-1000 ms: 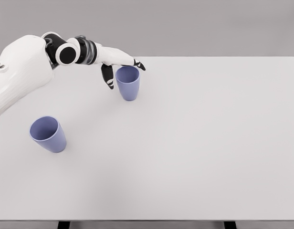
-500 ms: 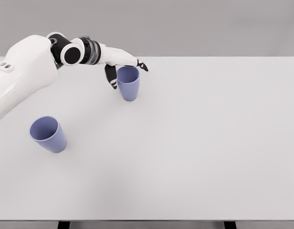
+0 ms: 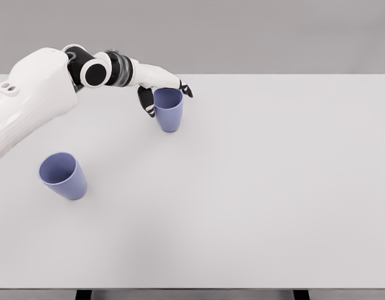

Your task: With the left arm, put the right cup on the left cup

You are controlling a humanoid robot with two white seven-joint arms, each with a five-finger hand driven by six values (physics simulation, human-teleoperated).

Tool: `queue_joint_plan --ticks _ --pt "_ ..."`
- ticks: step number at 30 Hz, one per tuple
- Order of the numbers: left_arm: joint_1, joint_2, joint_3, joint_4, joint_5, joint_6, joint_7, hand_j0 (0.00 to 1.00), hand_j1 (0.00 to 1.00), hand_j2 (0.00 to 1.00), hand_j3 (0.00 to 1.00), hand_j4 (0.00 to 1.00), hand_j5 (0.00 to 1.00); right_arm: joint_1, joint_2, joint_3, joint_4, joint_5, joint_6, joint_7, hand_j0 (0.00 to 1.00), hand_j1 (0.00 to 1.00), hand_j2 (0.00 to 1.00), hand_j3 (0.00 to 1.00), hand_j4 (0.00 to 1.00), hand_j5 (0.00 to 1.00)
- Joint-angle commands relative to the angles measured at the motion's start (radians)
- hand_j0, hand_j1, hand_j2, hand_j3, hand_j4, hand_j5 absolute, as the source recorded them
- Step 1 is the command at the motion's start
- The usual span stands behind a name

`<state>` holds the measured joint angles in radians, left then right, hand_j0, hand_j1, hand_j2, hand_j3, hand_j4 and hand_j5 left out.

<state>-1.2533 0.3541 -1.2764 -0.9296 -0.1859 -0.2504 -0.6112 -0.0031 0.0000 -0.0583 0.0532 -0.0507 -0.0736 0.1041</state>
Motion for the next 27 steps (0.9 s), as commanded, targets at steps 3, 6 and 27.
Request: queue_joint_plan --ticks 3,6,27 --pt "0.0 0.0 0.0 0.0 0.0 0.0 0.0 0.87 0.87 0.87 0.87 0.87 0.87 0.0 0.0 0.0 0.0 0.0 0.0 0.0 1.0 1.0 1.0 1.0 1.0 1.0" --pt "0.0 0.0 0.0 -0.002 0.0 0.0 0.0 0.84 0.84 0.84 0.84 0.84 0.84 0.002 0.0 0.0 -0.001 0.0 0.0 0.0 1.0 1.0 1.0 1.0 1.0 1.0" --pt "-0.005 0.028 0.0 -0.057 0.008 -0.01 0.0 0.7 0.7 0.7 0.7 0.7 0.7 0.0 0.0 0.0 0.0 0.0 0.0 0.0 1.0 1.0 1.0 1.0 1.0 1.0"
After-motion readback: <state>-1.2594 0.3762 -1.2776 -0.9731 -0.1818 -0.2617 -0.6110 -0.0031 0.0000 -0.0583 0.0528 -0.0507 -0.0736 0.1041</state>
